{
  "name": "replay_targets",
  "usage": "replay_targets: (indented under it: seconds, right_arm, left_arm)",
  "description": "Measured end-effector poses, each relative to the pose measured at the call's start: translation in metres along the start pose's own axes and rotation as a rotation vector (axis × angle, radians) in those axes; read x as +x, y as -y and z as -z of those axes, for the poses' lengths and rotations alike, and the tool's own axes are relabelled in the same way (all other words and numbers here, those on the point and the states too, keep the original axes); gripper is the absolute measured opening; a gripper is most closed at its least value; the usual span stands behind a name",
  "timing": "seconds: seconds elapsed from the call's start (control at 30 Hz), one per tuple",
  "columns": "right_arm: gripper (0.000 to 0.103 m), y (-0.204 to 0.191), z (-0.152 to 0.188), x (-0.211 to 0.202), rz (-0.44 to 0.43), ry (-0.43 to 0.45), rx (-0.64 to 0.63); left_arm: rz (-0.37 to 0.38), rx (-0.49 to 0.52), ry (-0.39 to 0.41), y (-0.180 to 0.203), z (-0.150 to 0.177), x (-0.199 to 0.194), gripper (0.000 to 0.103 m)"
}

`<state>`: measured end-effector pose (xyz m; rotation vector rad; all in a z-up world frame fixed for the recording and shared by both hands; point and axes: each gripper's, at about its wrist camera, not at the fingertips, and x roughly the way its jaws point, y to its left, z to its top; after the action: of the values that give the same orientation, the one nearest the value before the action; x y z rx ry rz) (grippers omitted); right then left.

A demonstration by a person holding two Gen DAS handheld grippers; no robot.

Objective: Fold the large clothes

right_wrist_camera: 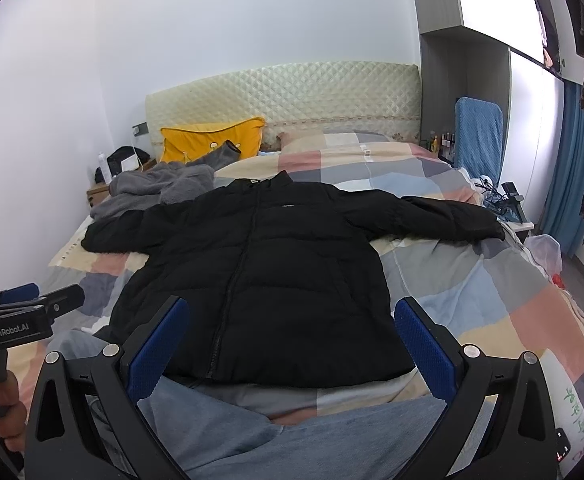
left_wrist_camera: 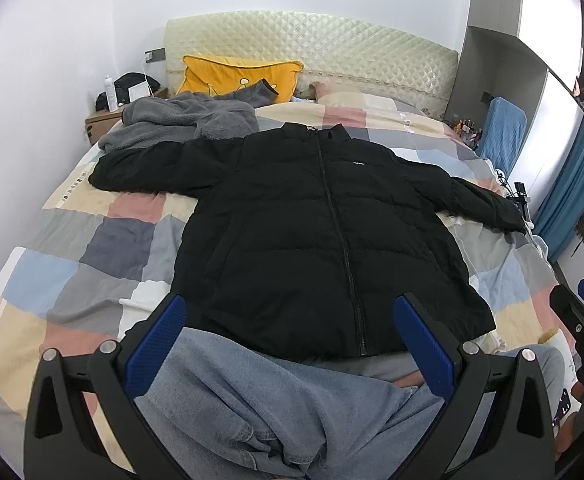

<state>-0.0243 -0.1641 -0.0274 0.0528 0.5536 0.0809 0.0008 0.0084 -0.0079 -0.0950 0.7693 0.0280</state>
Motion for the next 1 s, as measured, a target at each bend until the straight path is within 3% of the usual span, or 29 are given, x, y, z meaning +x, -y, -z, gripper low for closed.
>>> replay_targets:
  seconds: [1.0]
  right_arm:
    - [0.103, 0.024, -0.016, 0.013, 0.002, -0.019, 0.01]
  left_arm:
    - [0.008, -0.01, -0.03, 0.01, -0.021, 0.008, 0.103]
